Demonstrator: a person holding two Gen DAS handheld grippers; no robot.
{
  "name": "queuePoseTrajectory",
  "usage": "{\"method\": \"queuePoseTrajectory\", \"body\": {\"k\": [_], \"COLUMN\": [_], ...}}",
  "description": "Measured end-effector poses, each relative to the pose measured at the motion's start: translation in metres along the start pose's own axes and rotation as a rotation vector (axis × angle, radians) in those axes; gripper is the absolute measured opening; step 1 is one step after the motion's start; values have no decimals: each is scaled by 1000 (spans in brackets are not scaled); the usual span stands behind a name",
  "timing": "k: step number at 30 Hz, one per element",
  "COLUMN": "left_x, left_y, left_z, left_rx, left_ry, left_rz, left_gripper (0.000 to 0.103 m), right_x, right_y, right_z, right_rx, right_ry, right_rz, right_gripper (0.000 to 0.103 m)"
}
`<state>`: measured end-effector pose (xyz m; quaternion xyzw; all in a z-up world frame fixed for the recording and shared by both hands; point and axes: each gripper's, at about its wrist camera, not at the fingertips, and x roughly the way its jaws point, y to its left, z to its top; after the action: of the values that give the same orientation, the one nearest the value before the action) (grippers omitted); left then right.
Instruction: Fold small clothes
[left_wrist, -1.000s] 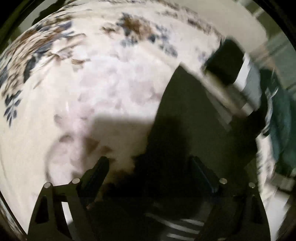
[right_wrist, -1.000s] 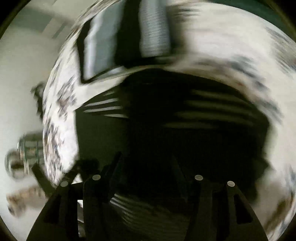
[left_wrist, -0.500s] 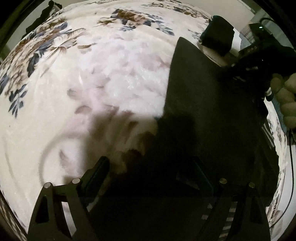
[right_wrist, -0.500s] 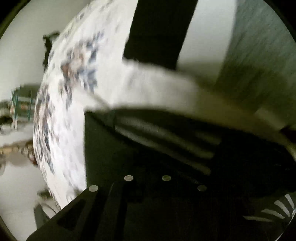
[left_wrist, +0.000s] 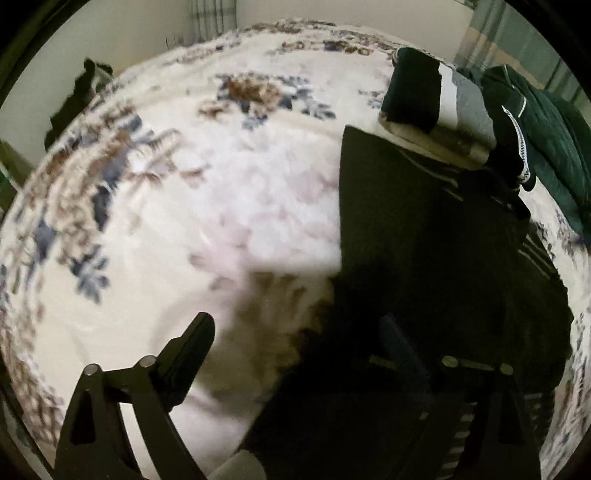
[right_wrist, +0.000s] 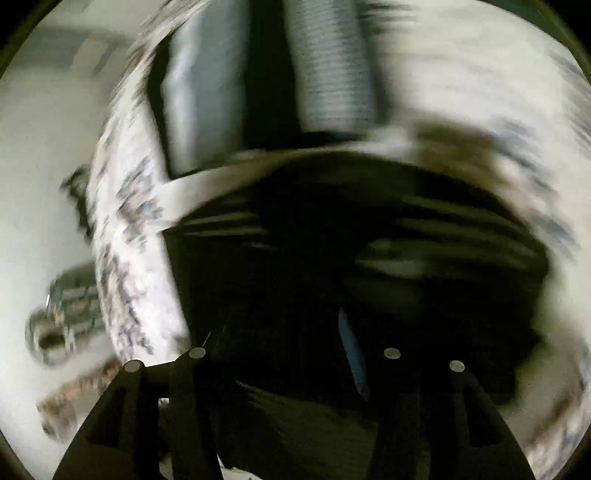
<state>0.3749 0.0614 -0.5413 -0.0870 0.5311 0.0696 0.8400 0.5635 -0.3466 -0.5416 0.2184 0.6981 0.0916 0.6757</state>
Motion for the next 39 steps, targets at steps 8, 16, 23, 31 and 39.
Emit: {"method": "queuePoseTrajectory", "body": {"k": [8, 16, 23, 31, 39], "left_x": [-23, -60, -84, -79, -93], "left_y": [-26, -94, -146, -200, -274], "left_z": [-33, -113, -180, -248, -338], "left_rx": [-14, 23, -6, 132, 236], "left_ry": [-56, -17, 68, 183, 323], "left_rz": [109, 292, 294, 236, 13], "left_gripper": [95, 95, 95, 95, 95], "right_x": [-48, 56, 4, 37, -17], "right_y": [-200, -235, -232, -228, -264], "right_z": [-14, 34, 67, 92, 46], "right_rx": [295, 277, 93, 22, -37], "right_ry": [-94, 66, -94, 16, 113], "right_rz": [-61, 203, 47, -35, 16], "right_gripper": [69, 7, 7, 10, 63]}}
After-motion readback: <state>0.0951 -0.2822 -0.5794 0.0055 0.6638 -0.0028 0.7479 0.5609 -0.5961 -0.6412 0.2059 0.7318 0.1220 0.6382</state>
